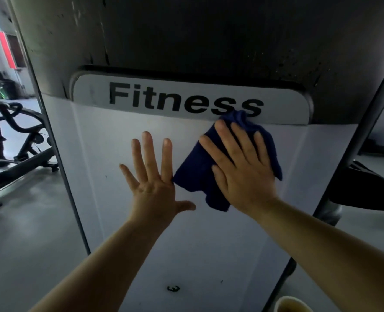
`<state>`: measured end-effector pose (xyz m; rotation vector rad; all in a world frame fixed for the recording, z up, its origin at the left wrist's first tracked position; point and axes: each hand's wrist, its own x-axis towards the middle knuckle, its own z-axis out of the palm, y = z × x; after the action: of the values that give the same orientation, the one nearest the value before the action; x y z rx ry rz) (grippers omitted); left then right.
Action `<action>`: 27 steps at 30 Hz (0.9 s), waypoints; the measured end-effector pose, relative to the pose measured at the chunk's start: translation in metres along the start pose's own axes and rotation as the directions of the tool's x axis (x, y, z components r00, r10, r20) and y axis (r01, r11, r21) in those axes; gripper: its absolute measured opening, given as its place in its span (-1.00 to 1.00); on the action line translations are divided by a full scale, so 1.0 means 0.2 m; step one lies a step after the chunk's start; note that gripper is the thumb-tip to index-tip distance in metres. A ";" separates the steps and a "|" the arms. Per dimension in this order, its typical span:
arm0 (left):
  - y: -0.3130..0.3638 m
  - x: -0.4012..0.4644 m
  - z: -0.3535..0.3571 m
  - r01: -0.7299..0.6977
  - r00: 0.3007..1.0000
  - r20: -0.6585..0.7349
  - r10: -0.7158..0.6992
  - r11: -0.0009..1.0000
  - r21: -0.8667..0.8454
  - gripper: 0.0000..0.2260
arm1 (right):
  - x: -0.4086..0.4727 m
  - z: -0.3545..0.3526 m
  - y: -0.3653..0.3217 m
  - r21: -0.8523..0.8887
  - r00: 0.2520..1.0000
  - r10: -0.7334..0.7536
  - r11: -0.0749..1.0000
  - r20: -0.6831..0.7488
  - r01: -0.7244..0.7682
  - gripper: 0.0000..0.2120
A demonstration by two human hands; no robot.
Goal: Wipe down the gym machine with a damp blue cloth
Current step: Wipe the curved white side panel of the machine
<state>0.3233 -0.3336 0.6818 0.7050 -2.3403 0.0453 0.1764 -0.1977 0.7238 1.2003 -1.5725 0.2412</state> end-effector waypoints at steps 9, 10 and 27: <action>-0.01 -0.02 -0.05 0.004 1.000 0.028 -0.005 1.000 0.005 0.39 | 0.00 -0.03 0.05 -0.009 0.991 -0.133 0.991 0.019 0.133 -0.50; -0.01 -0.03 -0.05 -0.001 1.000 0.013 0.001 1.000 -0.004 0.38 | 0.03 -0.02 0.02 -0.006 0.989 -0.144 0.990 0.024 0.144 -0.50; -0.10 -0.06 -0.06 0.075 0.991 -0.097 -0.093 0.982 -0.173 0.29 | 0.09 -0.11 0.23 0.014 0.862 -0.472 0.878 0.182 0.478 -0.45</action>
<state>0.3476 -0.3415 0.6795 0.6988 -2.1817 -0.1496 0.1558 -0.1719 0.7651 1.5776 -1.3684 -0.2221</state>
